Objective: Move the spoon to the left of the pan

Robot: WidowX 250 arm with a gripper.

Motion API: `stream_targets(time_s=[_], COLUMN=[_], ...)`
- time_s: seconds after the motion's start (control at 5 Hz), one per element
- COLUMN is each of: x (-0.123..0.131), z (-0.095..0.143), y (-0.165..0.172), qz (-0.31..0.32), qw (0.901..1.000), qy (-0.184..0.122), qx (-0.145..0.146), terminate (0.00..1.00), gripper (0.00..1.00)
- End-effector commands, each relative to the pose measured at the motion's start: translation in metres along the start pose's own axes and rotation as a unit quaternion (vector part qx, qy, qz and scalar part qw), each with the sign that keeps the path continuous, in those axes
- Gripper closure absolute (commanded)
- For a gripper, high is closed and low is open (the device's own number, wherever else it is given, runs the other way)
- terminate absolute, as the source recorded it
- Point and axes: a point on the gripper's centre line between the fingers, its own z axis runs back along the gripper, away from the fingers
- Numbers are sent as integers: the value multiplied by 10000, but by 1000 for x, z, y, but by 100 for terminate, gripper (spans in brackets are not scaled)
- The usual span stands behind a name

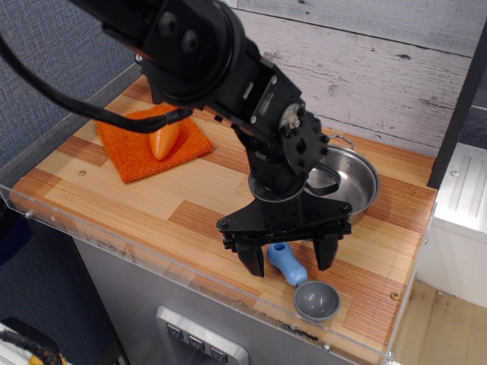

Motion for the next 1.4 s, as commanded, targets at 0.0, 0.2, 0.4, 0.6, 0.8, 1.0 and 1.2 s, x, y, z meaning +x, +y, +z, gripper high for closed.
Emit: stream_targets(time_s=[0.0, 0.2, 0.4, 0.6, 0.8, 1.0, 1.2], x=[1, 2, 4, 9, 15, 19, 25], z=[-2, 0, 3, 14, 28, 42, 56], y=[-2, -2, -4, -11, -13, -10, -8], qz=[46, 31, 14, -32, 18, 98, 131], qw=[10000, 10000, 9999, 9997, 9993, 9988, 9981], qy=[-28, -77, -104, -227, -348, -439, -545], qx=[3, 45, 16, -57, -127, -201, -265], terminate=[0, 0, 0, 0, 0, 0, 0], gripper=[100, 100, 100, 100, 100, 100, 100])
